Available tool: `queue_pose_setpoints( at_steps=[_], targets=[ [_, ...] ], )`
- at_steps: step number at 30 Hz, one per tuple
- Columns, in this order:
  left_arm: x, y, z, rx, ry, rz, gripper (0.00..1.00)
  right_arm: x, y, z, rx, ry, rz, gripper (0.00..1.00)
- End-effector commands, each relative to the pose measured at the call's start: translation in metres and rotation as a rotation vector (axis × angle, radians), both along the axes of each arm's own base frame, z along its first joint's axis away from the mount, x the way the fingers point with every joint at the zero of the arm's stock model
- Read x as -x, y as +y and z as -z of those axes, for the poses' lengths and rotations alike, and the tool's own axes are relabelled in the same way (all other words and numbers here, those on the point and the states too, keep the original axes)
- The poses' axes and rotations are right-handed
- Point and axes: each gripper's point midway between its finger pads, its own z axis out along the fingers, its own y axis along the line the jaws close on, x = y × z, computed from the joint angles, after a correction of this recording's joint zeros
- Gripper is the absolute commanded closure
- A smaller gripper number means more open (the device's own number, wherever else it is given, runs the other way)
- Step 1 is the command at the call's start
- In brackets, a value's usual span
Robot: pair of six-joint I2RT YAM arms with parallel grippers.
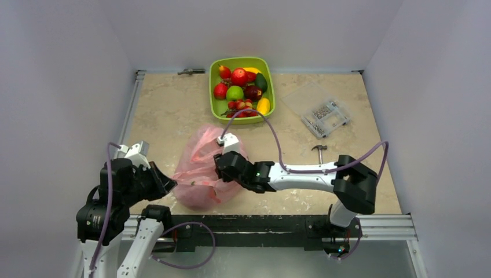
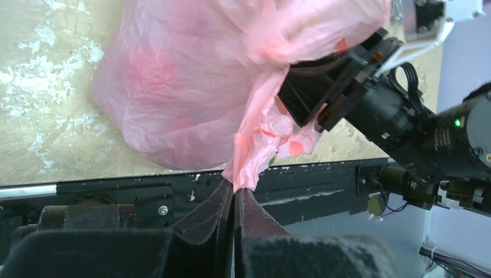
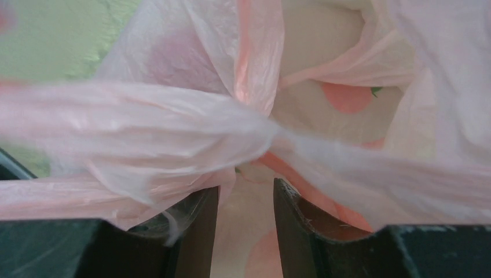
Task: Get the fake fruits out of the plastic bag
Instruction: Adjust the plastic bag at the center of the board.
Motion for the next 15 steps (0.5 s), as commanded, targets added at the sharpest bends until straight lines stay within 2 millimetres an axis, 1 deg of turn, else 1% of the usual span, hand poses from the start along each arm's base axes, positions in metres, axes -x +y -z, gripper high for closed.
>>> queue_pose_setpoints(
  at_steps=[1,3,4,6,8,10,12,15],
  targets=[
    [-0.002,-0.002,-0.005,0.008,-0.033,0.009,1.0,0.001,-0.03,0.029,-0.195,0.085,0.164,0.62],
    [0.009,0.003,-0.001,-0.01,-0.037,0.001,1.0,0.017,-0.015,0.032,-0.298,0.125,0.059,0.6],
    [0.015,0.006,0.0,-0.024,-0.046,-0.007,1.0,0.022,-0.006,0.028,-0.333,0.129,0.002,0.56],
    [0.03,0.014,0.001,-0.054,-0.062,-0.026,1.0,0.029,0.013,0.013,-0.367,0.103,-0.114,0.52],
    [0.043,0.021,-0.002,-0.078,-0.103,-0.038,1.0,0.034,0.027,-0.001,-0.367,0.083,-0.205,0.46],
    [0.052,0.025,-0.009,-0.088,-0.177,-0.045,1.0,0.033,0.033,-0.017,-0.376,0.06,-0.234,0.4],
    [0.057,0.025,-0.019,-0.081,-0.267,-0.043,1.0,0.031,0.038,-0.033,-0.391,0.036,-0.251,0.36],
    [0.059,0.018,-0.036,-0.035,-0.377,-0.022,1.0,0.03,0.044,-0.049,-0.394,0.007,-0.278,0.29]
  ],
)
